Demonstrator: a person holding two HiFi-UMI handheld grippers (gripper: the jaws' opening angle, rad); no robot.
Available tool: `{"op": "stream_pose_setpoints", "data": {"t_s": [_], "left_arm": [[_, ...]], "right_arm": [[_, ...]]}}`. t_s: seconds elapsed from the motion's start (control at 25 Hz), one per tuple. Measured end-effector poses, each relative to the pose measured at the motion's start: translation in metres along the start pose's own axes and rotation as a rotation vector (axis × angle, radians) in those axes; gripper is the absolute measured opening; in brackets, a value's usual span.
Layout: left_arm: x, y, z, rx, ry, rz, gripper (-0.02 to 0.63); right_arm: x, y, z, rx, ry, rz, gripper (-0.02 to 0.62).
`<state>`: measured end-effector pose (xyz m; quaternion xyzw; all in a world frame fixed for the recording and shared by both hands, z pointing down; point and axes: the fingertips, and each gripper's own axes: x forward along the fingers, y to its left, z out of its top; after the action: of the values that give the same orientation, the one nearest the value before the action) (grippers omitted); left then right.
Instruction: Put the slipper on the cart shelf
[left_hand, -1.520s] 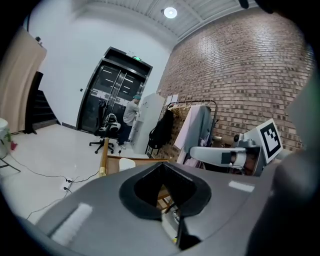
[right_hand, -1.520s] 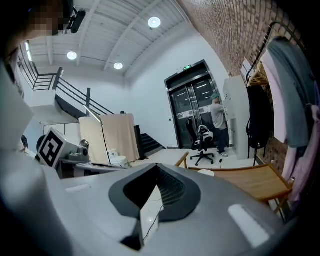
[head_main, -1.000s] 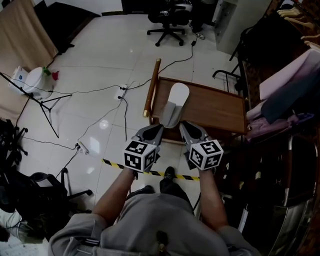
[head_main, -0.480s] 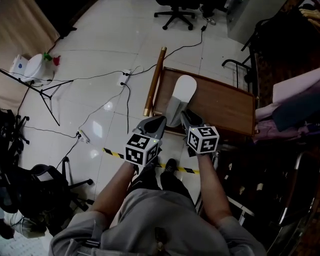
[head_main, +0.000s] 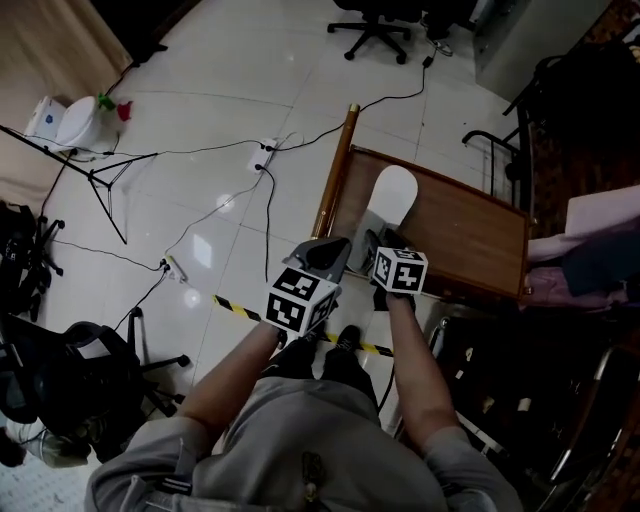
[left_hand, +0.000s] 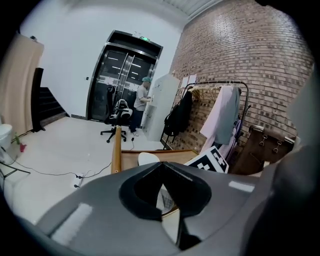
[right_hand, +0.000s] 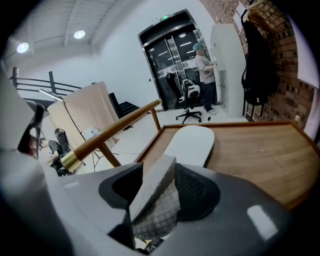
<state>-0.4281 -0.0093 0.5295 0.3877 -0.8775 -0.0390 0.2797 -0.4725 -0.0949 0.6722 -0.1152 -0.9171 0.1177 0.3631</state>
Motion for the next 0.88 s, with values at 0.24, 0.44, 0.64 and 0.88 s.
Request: {"op": "stream_pose_setpoints", "data": {"t_s": [0.24, 0.44, 0.64, 0.88], "left_arm": [[-0.012, 0.019, 0.004, 0.041, -0.001, -0.009, 0.008], [-0.011, 0.027, 0.003, 0.036, -0.002, -0.026, 0.008], [-0.011, 0.027, 0.011, 0.043, -0.021, -0.074, 0.008], [-0.006, 0.006, 0.024, 0.066, -0.046, -0.16, 0.008]], "right_arm": [[0.031, -0.005, -0.017, 0.012, 0.039, -0.141, 0.079], [0.022, -0.006, -0.003, 0.001, -0.032, -0.139, 0.009], [-0.01, -0.001, 0.022, -0.001, -0.117, -0.121, 0.006], [-0.081, 0.002, 0.057, -0.046, -0.242, -0.132, 0.006]]}}
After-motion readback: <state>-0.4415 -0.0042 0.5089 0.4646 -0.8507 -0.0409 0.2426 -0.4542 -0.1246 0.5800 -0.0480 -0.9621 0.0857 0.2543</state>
